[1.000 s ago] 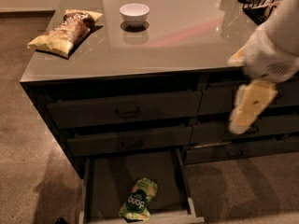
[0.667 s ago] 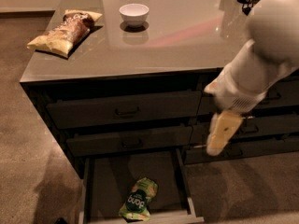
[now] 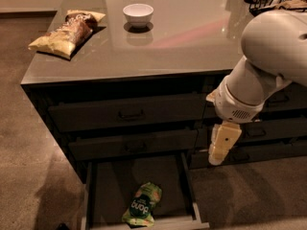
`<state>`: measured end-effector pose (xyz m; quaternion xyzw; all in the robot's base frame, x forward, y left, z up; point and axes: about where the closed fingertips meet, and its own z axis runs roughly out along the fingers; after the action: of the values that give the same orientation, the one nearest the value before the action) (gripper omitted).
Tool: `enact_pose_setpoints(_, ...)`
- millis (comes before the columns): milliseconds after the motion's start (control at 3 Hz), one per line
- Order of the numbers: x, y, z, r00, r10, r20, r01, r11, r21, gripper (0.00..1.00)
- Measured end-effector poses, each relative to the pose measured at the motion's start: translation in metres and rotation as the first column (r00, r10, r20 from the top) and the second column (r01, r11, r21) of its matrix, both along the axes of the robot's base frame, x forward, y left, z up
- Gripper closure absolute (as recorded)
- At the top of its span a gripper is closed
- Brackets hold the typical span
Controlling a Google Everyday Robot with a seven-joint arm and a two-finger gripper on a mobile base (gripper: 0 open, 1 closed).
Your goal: Pick green rice chip bag from bottom drawer and place on counter
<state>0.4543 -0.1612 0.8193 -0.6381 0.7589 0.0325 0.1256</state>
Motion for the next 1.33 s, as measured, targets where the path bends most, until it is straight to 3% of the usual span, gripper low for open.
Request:
enact_pose_setpoints(333, 0.011, 0.026, -0.063, 0.9954, 0.059, -0.075, -0.063, 0.997, -0.053, 0.0)
enact_pose_setpoints(667, -0.005, 0.054, -0.157, 0.9685, 0.172, -0.18, -0.181, 0.983, -0.034, 0.0)
enact_pose_setpoints(1000, -0.007, 0.076, -0.215, 0.9344, 0.306, -0.182, -0.306, 0.951, 0.029, 0.0)
enact_pose_setpoints(1333, -0.007, 0.076, -0.215, 0.9342, 0.307, -0.182, -0.307, 0.951, 0.029, 0.0)
